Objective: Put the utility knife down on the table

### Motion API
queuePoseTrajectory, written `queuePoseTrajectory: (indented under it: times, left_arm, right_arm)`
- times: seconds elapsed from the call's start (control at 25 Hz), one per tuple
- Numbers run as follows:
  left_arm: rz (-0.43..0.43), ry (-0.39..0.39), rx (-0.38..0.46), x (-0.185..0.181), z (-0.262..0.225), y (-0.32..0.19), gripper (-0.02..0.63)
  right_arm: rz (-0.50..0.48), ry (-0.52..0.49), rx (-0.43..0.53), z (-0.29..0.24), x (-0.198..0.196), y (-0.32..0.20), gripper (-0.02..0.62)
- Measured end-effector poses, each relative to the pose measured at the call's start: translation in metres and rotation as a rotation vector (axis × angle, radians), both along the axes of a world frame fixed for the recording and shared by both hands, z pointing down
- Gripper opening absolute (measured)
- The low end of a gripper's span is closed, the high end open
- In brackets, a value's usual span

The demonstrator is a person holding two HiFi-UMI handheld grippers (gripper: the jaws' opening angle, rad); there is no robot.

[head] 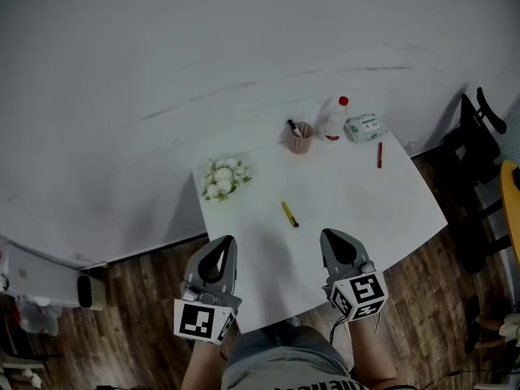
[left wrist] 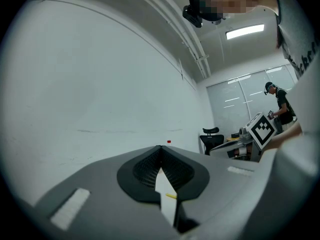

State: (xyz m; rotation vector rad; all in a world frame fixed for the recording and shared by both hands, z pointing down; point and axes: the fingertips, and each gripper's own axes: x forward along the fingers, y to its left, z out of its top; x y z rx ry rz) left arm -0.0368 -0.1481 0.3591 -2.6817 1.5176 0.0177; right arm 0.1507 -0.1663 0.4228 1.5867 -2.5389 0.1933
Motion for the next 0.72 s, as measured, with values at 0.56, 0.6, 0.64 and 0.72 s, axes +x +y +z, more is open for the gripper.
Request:
queuePoseTrajectory:
  times: [0.56, 0.6, 0.64, 0.72]
  left_arm:
    - [0.033, 0.004, 0.021, 0.011, -0.007, 0.011, 0.002]
    - [0.034, 0.005, 0.022, 0.011, -0.008, 0.012, 0.002]
    - [0.035, 0.006, 0.023, 0.011, -0.008, 0.013, 0.002]
    - [0.037, 0.005, 0.024, 0.012, -0.008, 0.013, 0.002]
  right_arm:
    - [0.001, -0.02, 0.124, -0.047, 0.008, 0.032, 0.002]
    - [0.001, -0.024, 0.131, -0.05, 0.008, 0.034, 0.002]
    - [0.002, -0.028, 0.138, -0.053, 0.008, 0.036, 0.002]
    - [0.006, -0.034, 0.154, -0.059, 0.008, 0.038, 0.0]
